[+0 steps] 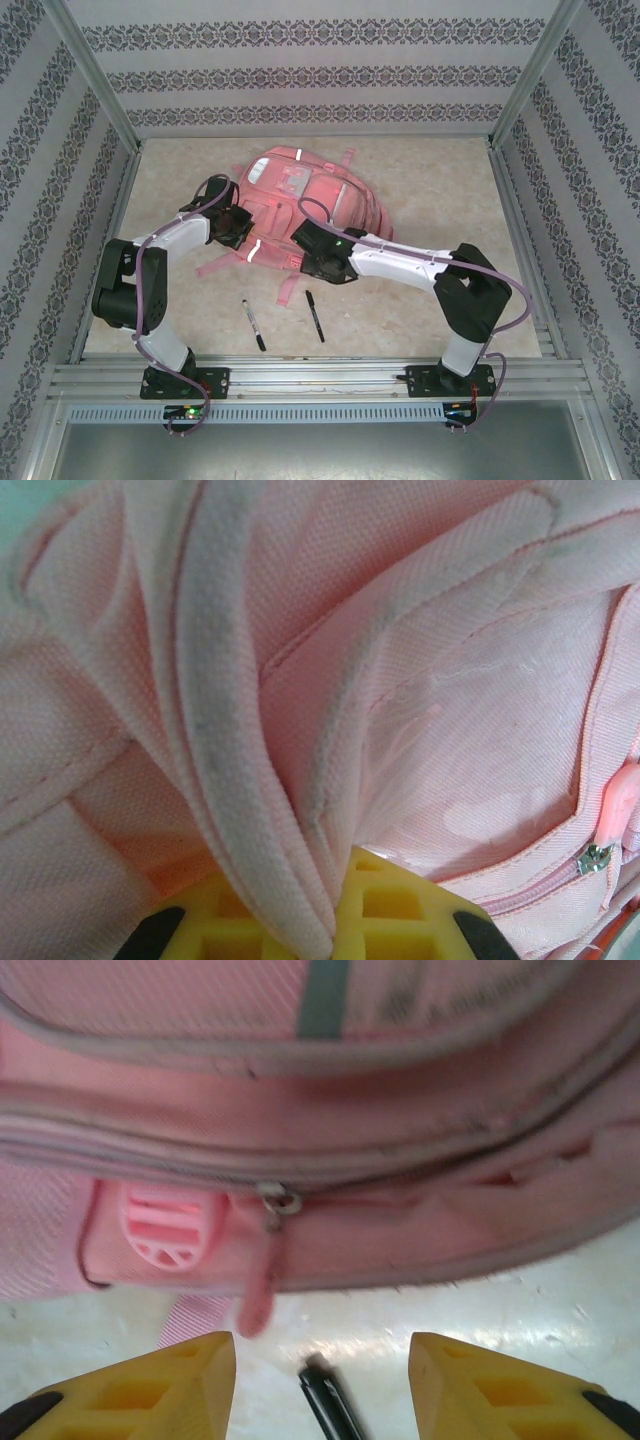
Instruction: Pack the student bag
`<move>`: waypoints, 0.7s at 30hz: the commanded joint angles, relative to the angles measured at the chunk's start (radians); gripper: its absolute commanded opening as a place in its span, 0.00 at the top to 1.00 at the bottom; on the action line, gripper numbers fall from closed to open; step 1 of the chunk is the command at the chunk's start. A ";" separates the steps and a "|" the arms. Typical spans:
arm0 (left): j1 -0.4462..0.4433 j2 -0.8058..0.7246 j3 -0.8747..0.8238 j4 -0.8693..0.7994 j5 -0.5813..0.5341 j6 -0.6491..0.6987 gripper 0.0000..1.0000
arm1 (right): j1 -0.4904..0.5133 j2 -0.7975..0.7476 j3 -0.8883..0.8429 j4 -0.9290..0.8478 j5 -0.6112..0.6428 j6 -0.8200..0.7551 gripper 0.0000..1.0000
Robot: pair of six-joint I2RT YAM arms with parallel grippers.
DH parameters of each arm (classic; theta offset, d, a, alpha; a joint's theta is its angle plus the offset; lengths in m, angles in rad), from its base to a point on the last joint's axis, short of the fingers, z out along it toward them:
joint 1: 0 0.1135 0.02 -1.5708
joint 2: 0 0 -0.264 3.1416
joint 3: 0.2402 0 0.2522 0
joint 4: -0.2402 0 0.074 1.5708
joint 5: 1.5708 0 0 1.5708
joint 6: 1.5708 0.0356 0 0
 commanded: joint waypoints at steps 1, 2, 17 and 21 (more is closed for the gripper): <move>-0.009 -0.014 -0.033 -0.034 0.022 -0.032 1.00 | 0.015 0.047 0.068 -0.068 0.091 -0.032 0.53; -0.009 -0.017 -0.039 -0.033 0.021 -0.035 1.00 | 0.021 0.061 0.082 -0.078 0.102 -0.035 0.53; -0.009 -0.032 -0.060 -0.026 0.017 -0.022 1.00 | 0.030 0.244 0.210 -0.149 0.169 -0.109 0.67; -0.009 -0.030 -0.048 -0.039 0.007 -0.002 1.00 | 0.023 0.256 0.200 -0.152 0.180 -0.124 0.78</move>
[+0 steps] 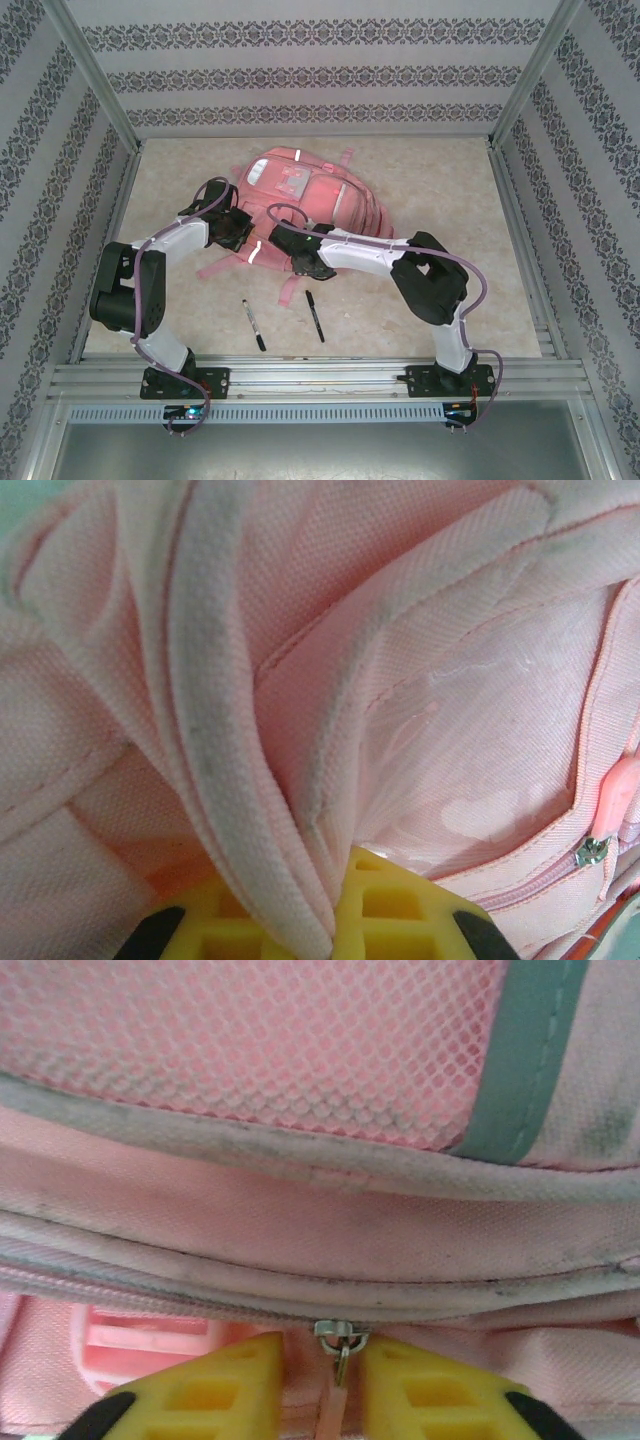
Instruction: Pack the student bag
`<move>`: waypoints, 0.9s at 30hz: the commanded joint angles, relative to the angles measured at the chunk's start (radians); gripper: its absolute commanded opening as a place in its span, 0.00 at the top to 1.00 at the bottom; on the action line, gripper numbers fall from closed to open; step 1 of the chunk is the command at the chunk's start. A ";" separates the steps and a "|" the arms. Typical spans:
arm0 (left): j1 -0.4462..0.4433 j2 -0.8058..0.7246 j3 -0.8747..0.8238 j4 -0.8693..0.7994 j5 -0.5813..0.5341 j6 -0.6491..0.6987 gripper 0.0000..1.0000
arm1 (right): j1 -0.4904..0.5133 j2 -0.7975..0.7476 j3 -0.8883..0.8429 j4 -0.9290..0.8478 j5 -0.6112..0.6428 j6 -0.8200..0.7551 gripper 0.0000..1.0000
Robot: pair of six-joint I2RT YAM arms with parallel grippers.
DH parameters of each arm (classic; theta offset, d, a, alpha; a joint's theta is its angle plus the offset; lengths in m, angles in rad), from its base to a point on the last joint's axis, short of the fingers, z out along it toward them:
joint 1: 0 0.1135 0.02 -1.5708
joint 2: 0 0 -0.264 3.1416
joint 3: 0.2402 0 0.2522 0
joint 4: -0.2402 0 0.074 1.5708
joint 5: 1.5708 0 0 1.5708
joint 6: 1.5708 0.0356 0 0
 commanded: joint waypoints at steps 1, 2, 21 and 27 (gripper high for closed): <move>-0.007 -0.010 -0.006 -0.079 -0.012 0.016 1.00 | -0.005 0.017 0.004 -0.037 0.052 -0.028 0.81; -0.007 -0.011 -0.003 -0.085 -0.017 0.022 1.00 | -0.006 0.013 0.001 -0.036 0.056 -0.035 0.84; 0.075 0.065 0.135 -0.167 -0.062 0.320 1.00 | -0.222 -0.322 -0.268 0.094 -0.302 -0.635 1.00; 0.145 0.190 0.327 -0.235 0.035 0.503 1.00 | -0.362 -0.397 -0.327 0.099 -0.273 -0.757 1.00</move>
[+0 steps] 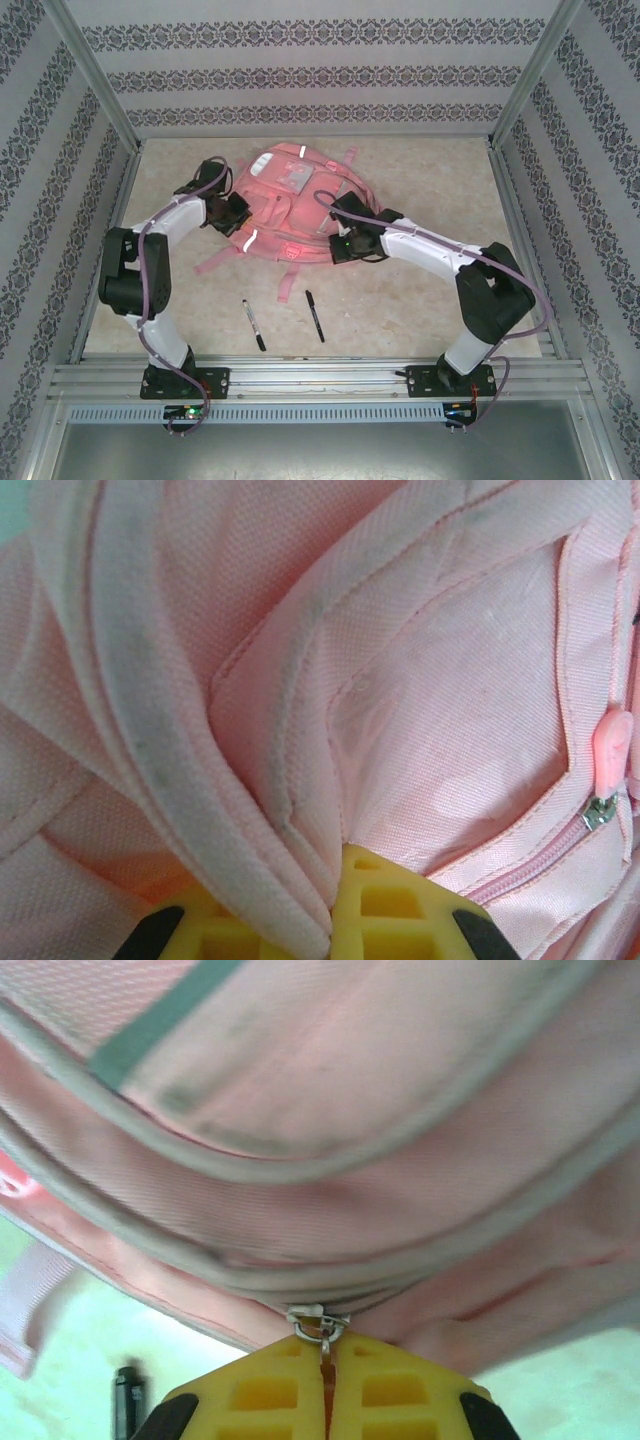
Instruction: Pack the student bag
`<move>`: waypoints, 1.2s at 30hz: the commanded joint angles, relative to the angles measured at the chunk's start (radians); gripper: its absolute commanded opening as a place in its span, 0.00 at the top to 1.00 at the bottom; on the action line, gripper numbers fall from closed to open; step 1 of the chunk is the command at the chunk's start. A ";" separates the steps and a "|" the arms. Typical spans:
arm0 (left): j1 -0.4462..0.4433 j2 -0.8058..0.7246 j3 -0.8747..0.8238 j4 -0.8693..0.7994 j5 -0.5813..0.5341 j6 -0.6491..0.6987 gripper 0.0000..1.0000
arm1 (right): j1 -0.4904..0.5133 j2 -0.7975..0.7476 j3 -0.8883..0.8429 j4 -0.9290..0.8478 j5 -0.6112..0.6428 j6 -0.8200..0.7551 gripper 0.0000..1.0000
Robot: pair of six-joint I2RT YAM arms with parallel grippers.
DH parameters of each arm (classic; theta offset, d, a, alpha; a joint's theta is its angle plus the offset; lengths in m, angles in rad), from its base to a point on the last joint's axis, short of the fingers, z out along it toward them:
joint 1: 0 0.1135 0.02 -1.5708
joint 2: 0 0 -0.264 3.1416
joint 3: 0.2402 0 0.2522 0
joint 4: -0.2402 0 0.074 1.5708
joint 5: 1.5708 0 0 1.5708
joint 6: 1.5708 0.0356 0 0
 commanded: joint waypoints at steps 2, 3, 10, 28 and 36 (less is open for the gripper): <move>0.077 0.096 0.152 -0.087 -0.026 0.239 1.00 | -0.083 -0.065 -0.057 -0.028 0.050 -0.129 1.00; 0.083 0.128 0.205 -0.112 -0.026 0.281 1.00 | -0.092 -0.074 -0.071 -0.007 0.045 -0.142 1.00; 0.099 0.411 0.637 -0.234 0.064 0.462 0.96 | -0.102 -0.094 -0.111 0.092 -0.132 -0.120 1.00; -0.041 -0.115 0.033 -0.180 -0.029 0.058 0.41 | 0.087 0.131 0.158 0.351 -0.322 0.077 1.00; -0.130 -0.119 -0.075 -0.102 -0.058 -0.121 0.37 | 0.137 0.252 0.265 0.354 -0.373 0.091 1.00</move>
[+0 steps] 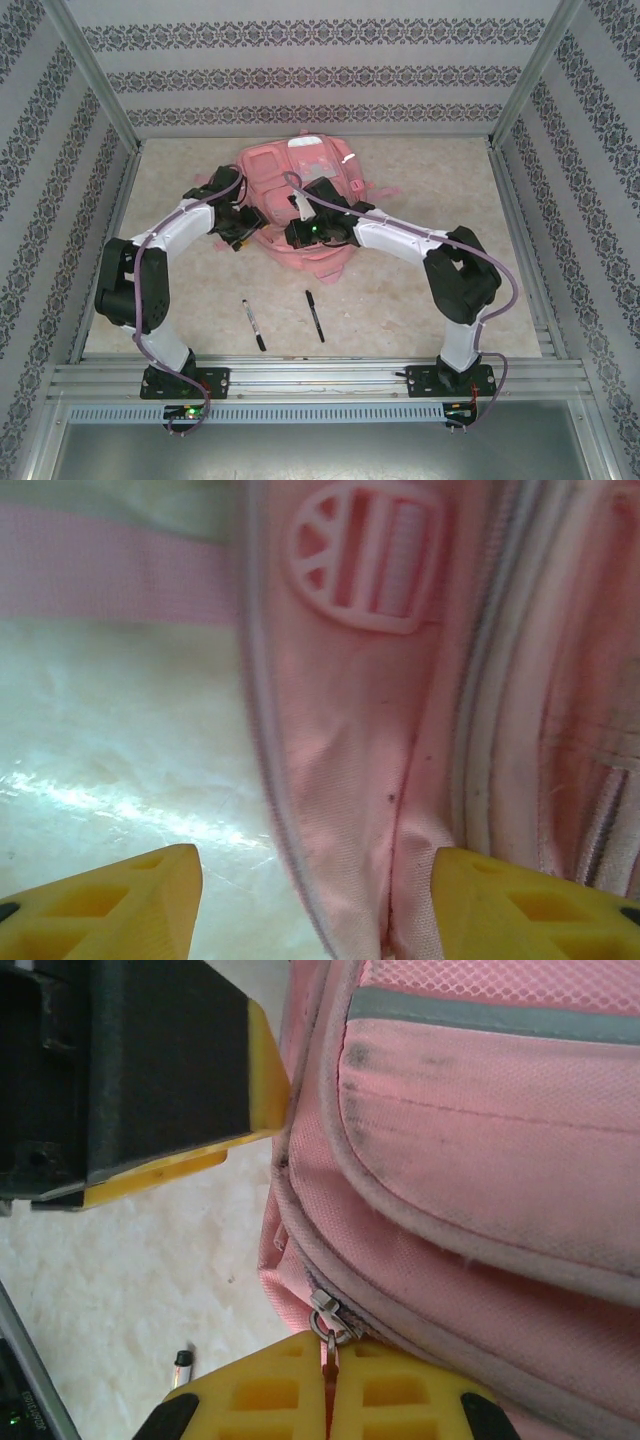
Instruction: Pack the student bag
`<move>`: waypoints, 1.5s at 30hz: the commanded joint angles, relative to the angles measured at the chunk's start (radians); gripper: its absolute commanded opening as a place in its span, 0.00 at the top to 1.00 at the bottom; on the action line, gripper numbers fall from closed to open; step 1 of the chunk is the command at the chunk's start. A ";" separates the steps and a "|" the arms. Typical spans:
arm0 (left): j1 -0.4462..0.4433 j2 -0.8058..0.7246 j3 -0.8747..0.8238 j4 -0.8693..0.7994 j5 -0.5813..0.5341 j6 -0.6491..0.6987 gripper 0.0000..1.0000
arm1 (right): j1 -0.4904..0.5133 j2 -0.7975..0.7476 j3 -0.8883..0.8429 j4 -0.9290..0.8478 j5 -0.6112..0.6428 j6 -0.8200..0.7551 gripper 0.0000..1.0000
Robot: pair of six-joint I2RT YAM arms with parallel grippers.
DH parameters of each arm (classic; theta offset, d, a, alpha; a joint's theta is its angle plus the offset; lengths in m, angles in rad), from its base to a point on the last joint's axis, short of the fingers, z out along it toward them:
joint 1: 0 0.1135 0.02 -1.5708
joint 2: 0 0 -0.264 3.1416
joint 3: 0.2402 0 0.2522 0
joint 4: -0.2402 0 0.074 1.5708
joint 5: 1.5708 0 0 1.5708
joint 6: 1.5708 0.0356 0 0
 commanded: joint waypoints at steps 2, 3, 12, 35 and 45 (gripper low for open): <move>-0.005 -0.044 -0.052 0.099 -0.043 -0.155 0.37 | 0.054 0.053 0.080 0.064 -0.042 0.030 1.00; -0.005 -0.065 -0.077 0.116 -0.065 -0.180 0.37 | 0.061 0.067 0.095 0.058 -0.044 0.047 1.00; 0.001 -0.214 -0.151 0.114 -0.136 -0.249 0.39 | 0.100 0.098 0.127 0.065 -0.025 0.097 1.00; 0.071 -0.120 -0.141 0.279 -0.045 -0.137 1.00 | 0.103 0.052 0.024 -0.104 0.168 0.077 1.00; 0.211 -0.093 -0.115 0.239 0.085 0.036 1.00 | -0.125 -0.134 -0.215 -0.136 0.222 -0.049 1.00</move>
